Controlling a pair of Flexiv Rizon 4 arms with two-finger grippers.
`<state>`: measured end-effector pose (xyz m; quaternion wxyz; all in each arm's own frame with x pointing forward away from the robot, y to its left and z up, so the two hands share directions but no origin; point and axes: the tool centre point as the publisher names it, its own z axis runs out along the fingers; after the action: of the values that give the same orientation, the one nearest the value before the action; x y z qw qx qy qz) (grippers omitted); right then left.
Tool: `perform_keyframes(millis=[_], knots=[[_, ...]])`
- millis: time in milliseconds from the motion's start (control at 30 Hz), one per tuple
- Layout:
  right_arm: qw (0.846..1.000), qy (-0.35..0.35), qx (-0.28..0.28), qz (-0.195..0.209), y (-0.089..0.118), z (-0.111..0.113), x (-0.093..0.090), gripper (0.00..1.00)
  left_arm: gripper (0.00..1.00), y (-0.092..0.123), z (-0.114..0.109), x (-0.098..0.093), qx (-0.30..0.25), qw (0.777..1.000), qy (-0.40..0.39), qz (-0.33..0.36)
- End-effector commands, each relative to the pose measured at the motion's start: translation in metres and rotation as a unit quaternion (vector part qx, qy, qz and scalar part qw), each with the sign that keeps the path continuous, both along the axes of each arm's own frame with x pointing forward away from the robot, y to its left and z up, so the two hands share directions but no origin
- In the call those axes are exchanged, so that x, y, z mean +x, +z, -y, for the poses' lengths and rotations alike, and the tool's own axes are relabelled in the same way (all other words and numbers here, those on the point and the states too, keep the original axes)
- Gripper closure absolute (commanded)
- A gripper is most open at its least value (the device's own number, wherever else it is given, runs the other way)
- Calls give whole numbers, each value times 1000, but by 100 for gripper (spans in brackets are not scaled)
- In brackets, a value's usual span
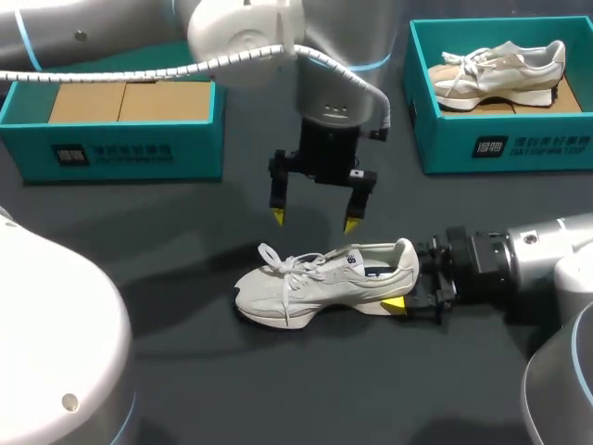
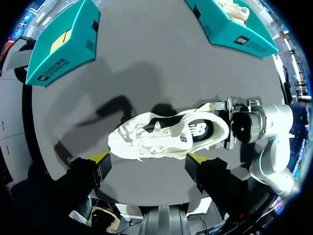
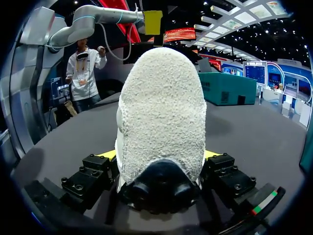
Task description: Take the shoe out of the shoebox, open the shoe tongue, remove and reinsert the insole, then place the shoe into the shoebox
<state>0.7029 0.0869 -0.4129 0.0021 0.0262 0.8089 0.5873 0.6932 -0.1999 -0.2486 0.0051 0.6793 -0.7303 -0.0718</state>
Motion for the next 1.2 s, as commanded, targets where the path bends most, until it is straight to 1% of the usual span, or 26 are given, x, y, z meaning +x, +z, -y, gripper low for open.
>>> perform_keyframes(millis=[33,133,267,567,767,1033,1200], knots=[[1000,-1,-2,0,-1,1,1,100,0,-15,26,0,29,999,29,-26],[1000,-1,-2,0,-1,1,1,100,0,-24,34,-2,39,998,48,-30],[1000,-1,-2,0,-1,1,1,100,0,-37,40,0,56,995,71,-52],[1000,-1,-2,0,-1,1,1,100,0,-52,49,-5,87,989,94,-73],[1000,-1,-2,0,-1,1,1,100,0,-64,50,-6,106,986,100,-75],[1000,-1,-2,0,-1,1,1,100,0,-83,48,-6,146,981,101,-79],[1000,-1,-2,0,-1,1,1,100,0,-87,46,-7,165,979,92,-81]])
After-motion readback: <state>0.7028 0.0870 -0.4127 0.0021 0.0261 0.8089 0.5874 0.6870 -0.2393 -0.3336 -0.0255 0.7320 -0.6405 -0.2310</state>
